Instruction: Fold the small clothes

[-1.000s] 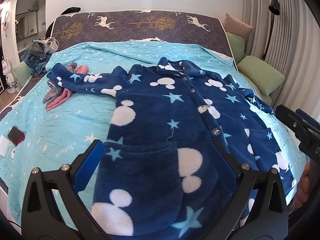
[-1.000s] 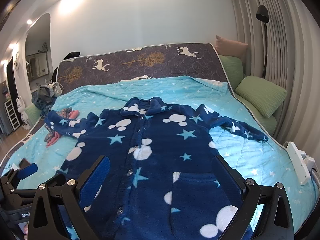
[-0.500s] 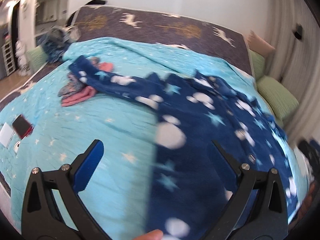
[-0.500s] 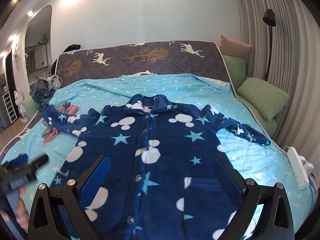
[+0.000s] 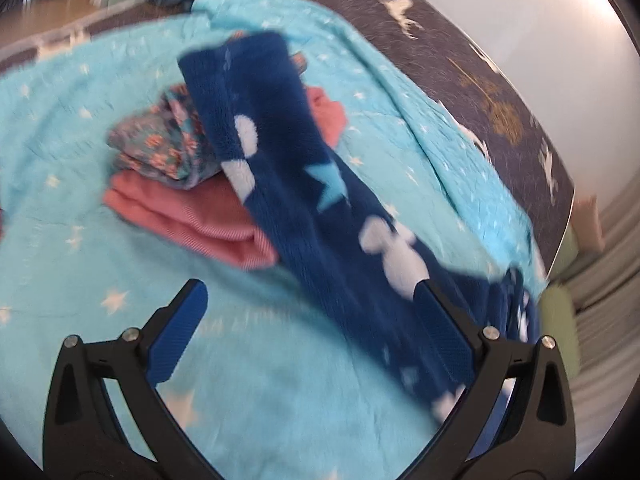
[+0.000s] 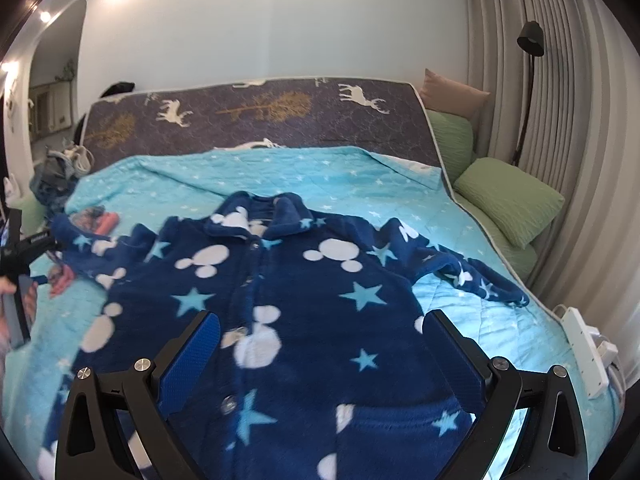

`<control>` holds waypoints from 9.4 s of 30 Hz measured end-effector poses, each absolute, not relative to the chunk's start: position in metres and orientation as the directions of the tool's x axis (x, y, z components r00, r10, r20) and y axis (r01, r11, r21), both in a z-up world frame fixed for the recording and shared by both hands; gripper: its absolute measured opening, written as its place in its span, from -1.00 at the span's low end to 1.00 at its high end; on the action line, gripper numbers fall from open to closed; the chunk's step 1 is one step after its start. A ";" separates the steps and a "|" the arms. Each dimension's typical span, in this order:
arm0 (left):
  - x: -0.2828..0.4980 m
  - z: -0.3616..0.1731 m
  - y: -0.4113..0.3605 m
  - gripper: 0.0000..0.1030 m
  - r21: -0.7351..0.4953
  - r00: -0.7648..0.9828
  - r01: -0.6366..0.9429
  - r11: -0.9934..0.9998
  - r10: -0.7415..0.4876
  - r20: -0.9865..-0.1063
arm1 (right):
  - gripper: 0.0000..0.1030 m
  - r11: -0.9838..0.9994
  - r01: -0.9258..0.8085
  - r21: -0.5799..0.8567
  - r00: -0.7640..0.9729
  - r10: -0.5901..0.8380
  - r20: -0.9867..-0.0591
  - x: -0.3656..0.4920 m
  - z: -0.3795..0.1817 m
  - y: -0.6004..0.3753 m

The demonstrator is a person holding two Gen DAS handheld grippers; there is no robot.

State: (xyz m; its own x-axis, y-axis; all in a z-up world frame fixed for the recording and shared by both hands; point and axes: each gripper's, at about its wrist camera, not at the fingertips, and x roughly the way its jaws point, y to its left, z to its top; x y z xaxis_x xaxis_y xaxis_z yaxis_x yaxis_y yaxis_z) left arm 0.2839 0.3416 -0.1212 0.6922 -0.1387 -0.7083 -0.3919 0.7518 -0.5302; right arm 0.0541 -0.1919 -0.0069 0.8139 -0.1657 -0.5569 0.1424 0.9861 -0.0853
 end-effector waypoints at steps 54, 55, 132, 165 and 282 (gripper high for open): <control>0.270 0.018 -0.016 -0.78 0.021 0.850 0.343 0.939 -0.300 -0.433 | 1.00 0.950 0.055 0.309 0.699 0.184 -0.691 0.179 -0.039 -0.273; 0.259 0.007 -0.051 -0.72 0.061 0.813 0.431 0.900 -0.358 -0.458 | 1.00 0.941 0.074 0.331 0.696 0.189 -0.693 0.177 -0.041 -0.281; 0.225 -0.121 0.061 0.66 0.116 0.607 -0.048 0.992 0.121 -0.786 | -0.70 0.845 0.150 0.513 0.561 0.354 -0.748 0.257 -0.110 -0.375; 0.305 -0.129 0.077 -0.86 -0.294 0.600 0.037 0.955 -0.256 -0.758 | -0.53 0.842 0.036 0.538 0.580 0.421 -0.697 0.238 -0.108 -0.342; 0.278 -0.044 0.029 -0.28 -0.329 0.598 0.341 0.880 -0.474 -0.646 | -0.22 0.996 -0.051 0.080 0.647 0.094 -0.757 0.262 -0.047 -0.301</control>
